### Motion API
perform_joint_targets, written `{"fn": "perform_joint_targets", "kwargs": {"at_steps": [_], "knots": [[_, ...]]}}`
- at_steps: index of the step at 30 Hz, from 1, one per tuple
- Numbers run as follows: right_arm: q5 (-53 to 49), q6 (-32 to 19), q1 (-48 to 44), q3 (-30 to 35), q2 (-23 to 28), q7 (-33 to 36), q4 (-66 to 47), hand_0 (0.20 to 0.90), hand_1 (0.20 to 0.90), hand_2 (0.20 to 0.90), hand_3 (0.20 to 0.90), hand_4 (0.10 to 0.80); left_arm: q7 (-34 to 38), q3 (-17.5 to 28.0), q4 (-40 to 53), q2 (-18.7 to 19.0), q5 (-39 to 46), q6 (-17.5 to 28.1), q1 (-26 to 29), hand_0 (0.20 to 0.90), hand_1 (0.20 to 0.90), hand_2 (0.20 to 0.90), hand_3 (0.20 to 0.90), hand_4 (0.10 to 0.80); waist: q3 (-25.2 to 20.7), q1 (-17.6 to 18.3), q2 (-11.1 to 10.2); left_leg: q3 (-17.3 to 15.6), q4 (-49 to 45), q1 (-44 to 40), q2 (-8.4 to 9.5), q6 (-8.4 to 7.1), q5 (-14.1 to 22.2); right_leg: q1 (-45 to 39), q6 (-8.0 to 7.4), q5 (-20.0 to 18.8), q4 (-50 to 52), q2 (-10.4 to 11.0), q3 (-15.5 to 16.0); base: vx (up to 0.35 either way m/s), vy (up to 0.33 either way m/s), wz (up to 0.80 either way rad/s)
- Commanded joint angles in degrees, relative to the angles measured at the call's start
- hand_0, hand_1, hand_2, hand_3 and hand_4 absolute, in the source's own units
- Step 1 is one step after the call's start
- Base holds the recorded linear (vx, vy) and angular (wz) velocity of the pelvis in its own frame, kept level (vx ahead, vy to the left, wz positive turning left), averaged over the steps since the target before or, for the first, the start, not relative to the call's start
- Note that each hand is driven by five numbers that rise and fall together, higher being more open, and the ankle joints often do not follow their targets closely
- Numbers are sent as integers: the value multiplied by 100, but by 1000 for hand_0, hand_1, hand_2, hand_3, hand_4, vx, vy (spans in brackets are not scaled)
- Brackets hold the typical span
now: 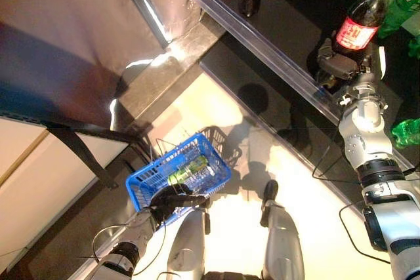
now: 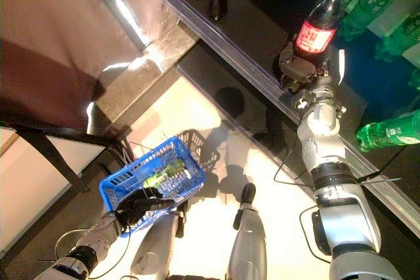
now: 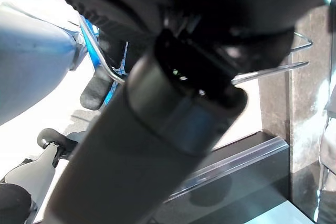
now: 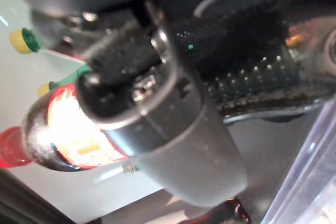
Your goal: Pick up the drink and place into the basket.
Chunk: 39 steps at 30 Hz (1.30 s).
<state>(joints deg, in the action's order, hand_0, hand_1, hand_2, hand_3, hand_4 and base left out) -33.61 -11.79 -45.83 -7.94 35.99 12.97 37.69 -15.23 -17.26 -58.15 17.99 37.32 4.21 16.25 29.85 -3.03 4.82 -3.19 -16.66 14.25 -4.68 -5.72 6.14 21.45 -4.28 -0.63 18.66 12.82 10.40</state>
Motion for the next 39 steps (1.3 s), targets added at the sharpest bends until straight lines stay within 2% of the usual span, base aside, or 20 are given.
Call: {"fn": "perform_joint_targets", "kwargs": {"at_steps": [1,10,27,35,39], "knots": [[306,-746,-639,-4,359,97,-703,300,300,300,200,100,-231,5,106,429,198,210,-364,300,300,300,200,100,-393,-104,-328,155,-212,316,0,232,-195,-348,-203,114,-205,201,-139,0,0,0],[263,-759,-474,67,229,39,-1208,300,300,300,200,100,-223,49,132,408,198,198,-312,300,300,300,200,100,-400,-83,-380,152,-250,322,-5,247,-175,-345,-221,101,-198,214,-132,0,0,0],[687,-791,336,103,-282,-127,-2923,300,300,300,200,100,-154,194,139,317,225,349,-377,300,300,300,200,100,-361,59,-419,80,-157,309,14,292,-206,-318,-256,35,-282,201,-175,0,0,0],[735,-803,839,76,-529,-452,-3471,300,300,300,200,100,-177,306,125,276,181,440,-482,300,300,300,200,100,-449,147,-456,-3,140,94,-7,272,-299,-528,-272,-23,-552,133,-202,10,2,-2],[806,-728,1272,64,-652,-631,-3737,300,300,300,200,100,-207,427,94,234,71,509,-662,300,300,300,200,100,-676,178,-489,-141,682,-287,11,240,-444,-874,-337,-133,-988,68,-191,103,19,-1]]}}
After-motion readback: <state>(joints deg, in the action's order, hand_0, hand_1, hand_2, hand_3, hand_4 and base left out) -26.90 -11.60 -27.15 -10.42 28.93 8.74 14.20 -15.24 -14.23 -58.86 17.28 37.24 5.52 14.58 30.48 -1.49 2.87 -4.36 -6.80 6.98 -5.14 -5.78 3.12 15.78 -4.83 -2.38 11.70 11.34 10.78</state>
